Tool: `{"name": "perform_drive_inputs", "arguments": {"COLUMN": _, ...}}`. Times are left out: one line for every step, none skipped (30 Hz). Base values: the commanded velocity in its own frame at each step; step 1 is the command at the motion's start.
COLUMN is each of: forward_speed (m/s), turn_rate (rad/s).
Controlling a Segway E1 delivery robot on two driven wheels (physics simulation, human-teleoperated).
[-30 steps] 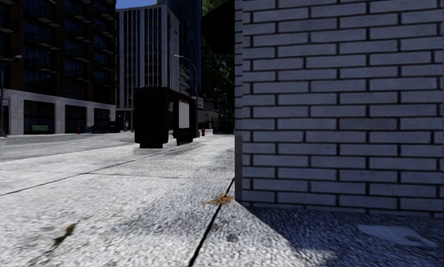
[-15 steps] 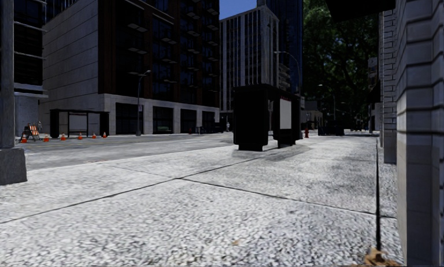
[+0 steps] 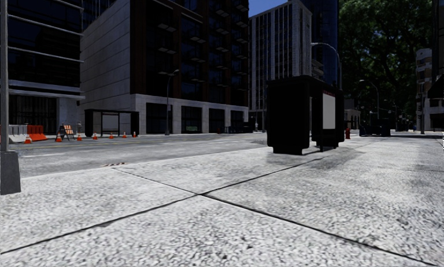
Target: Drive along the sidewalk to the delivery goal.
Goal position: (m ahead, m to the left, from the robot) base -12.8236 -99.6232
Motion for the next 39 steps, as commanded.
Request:
{"name": "perform_drive_inputs", "arguments": {"forward_speed": 1.72, "turn_rate": -1.20}}
{"name": "perform_drive_inputs", "arguments": {"forward_speed": 1.71, "turn_rate": -1.20}}
{"name": "perform_drive_inputs", "arguments": {"forward_speed": 1.70, "turn_rate": -1.20}}
{"name": "perform_drive_inputs", "arguments": {"forward_speed": 1.70, "turn_rate": -1.20}}
{"name": "perform_drive_inputs", "arguments": {"forward_speed": 1.70, "turn_rate": -1.20}}
{"name": "perform_drive_inputs", "arguments": {"forward_speed": 1.70, "turn_rate": -1.20}}
{"name": "perform_drive_inputs", "arguments": {"forward_speed": 1.70, "turn_rate": -1.20}}
{"name": "perform_drive_inputs", "arguments": {"forward_speed": 1.70, "turn_rate": -1.20}}
{"name": "perform_drive_inputs", "arguments": {"forward_speed": 1.70, "turn_rate": -1.20}}
{"name": "perform_drive_inputs", "arguments": {"forward_speed": 1.70, "turn_rate": -1.20}}
{"name": "perform_drive_inputs", "arguments": {"forward_speed": 1.70, "turn_rate": -1.20}}
{"name": "perform_drive_inputs", "arguments": {"forward_speed": 1.69, "turn_rate": -1.20}}
{"name": "perform_drive_inputs", "arguments": {"forward_speed": 1.69, "turn_rate": -1.20}}
{"name": "perform_drive_inputs", "arguments": {"forward_speed": 1.69, "turn_rate": -1.18}}
{"name": "perform_drive_inputs", "arguments": {"forward_speed": 1.69, "turn_rate": -0.70}}
{"name": "perform_drive_inputs", "arguments": {"forward_speed": 1.69, "turn_rate": -0.10}}
{"name": "perform_drive_inputs", "arguments": {"forward_speed": 1.69, "turn_rate": 0.00}}
{"name": "perform_drive_inputs", "arguments": {"forward_speed": 1.69, "turn_rate": 0.00}}
{"name": "perform_drive_inputs", "arguments": {"forward_speed": 1.69, "turn_rate": 0.00}}
{"name": "perform_drive_inputs", "arguments": {"forward_speed": 1.69, "turn_rate": 0.00}}
{"name": "perform_drive_inputs", "arguments": {"forward_speed": 1.69, "turn_rate": 0.00}}
{"name": "perform_drive_inputs", "arguments": {"forward_speed": 1.69, "turn_rate": 0.00}}
{"name": "perform_drive_inputs", "arguments": {"forward_speed": 1.69, "turn_rate": 0.00}}
{"name": "perform_drive_inputs", "arguments": {"forward_speed": 1.69, "turn_rate": 0.00}}
{"name": "perform_drive_inputs", "arguments": {"forward_speed": 1.69, "turn_rate": 0.00}}
{"name": "perform_drive_inputs", "arguments": {"forward_speed": 1.69, "turn_rate": 0.00}}
{"name": "perform_drive_inputs", "arguments": {"forward_speed": 1.69, "turn_rate": 0.00}}
{"name": "perform_drive_inputs", "arguments": {"forward_speed": 1.69, "turn_rate": 0.00}}
{"name": "perform_drive_inputs", "arguments": {"forward_speed": 1.69, "turn_rate": 0.00}}
{"name": "perform_drive_inputs", "arguments": {"forward_speed": 1.69, "turn_rate": 0.00}}
{"name": "perform_drive_inputs", "arguments": {"forward_speed": 1.69, "turn_rate": 0.00}}
{"name": "perform_drive_inputs", "arguments": {"forward_speed": 1.69, "turn_rate": 0.00}}
{"name": "perform_drive_inputs", "arguments": {"forward_speed": 1.69, "turn_rate": 0.00}}
{"name": "perform_drive_inputs", "arguments": {"forward_speed": 1.69, "turn_rate": 0.00}}
{"name": "perform_drive_inputs", "arguments": {"forward_speed": 1.69, "turn_rate": 0.00}}
{"name": "perform_drive_inputs", "arguments": {"forward_speed": 1.69, "turn_rate": 0.00}}
{"name": "perform_drive_inputs", "arguments": {"forward_speed": 1.69, "turn_rate": 0.00}}
{"name": "perform_drive_inputs", "arguments": {"forward_speed": 1.69, "turn_rate": 0.00}}
{"name": "perform_drive_inputs", "arguments": {"forward_speed": 1.69, "turn_rate": 0.00}}
